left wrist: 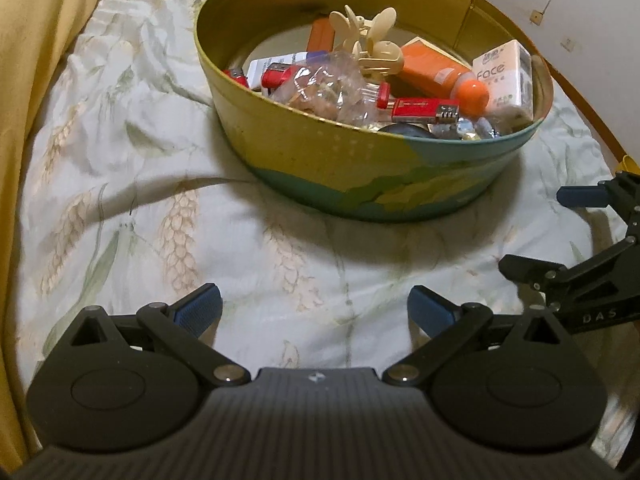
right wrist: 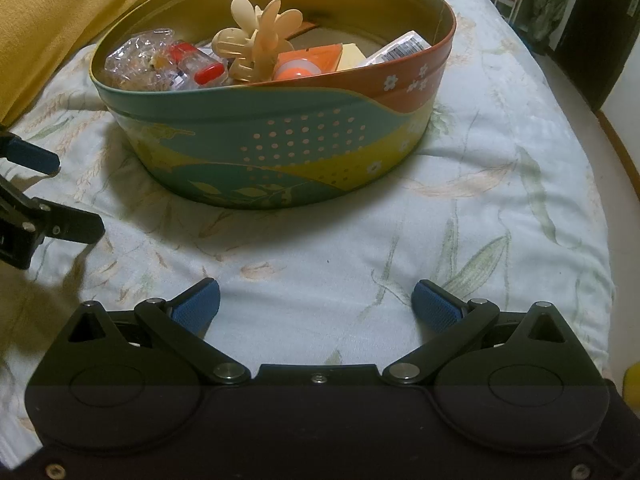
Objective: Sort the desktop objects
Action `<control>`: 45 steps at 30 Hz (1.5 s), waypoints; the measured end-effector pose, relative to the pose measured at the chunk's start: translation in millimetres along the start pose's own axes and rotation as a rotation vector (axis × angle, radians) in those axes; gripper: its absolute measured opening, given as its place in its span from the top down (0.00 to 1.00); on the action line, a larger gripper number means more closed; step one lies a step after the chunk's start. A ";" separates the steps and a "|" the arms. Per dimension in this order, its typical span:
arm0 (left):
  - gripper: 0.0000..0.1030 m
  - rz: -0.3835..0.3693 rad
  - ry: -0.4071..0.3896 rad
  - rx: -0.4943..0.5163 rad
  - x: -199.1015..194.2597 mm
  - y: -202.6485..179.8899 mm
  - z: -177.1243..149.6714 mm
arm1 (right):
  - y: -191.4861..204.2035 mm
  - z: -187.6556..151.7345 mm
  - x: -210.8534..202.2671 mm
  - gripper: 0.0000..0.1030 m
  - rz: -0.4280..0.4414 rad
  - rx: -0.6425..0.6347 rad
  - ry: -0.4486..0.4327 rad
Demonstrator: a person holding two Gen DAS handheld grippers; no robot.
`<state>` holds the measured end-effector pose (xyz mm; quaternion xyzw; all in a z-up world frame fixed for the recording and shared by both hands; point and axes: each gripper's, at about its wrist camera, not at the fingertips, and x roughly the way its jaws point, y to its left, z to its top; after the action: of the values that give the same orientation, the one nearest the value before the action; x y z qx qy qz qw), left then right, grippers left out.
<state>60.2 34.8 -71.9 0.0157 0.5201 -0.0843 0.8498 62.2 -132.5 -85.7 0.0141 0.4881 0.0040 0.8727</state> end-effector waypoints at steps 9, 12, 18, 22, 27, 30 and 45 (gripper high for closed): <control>0.00 0.016 -0.012 -0.008 -0.5 0.0 -2.1 | 0.6 6.7 1.8 0.00 -0.005 -0.004 0.040; 0.00 0.013 -0.016 -0.011 -0.3 -0.2 -2.5 | 0.6 8.6 2.9 0.00 -0.006 -0.005 0.051; 0.00 0.018 -0.023 -0.008 2.0 -2.4 -3.4 | 1.4 10.8 4.3 0.00 -0.008 -0.008 0.061; 0.00 0.022 -0.040 -0.008 4.4 -2.3 -9.0 | 1.7 11.3 5.1 0.00 -0.009 -0.011 0.065; 0.00 0.019 -0.079 -0.016 3.0 -0.5 -17.9 | 1.8 11.4 5.4 0.00 -0.010 -0.012 0.062; 0.00 0.017 -0.097 -0.023 1.5 0.4 -22.1 | 1.7 11.1 5.6 0.00 -0.010 -0.012 0.061; 0.00 0.023 -0.122 -0.044 4.3 -0.9 -26.2 | 1.9 9.4 5.6 0.00 -0.012 -0.016 0.059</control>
<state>38.9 36.3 -87.7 -0.0021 0.4690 -0.0641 0.8809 73.2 -130.6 -85.5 0.0040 0.5135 0.0030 0.8581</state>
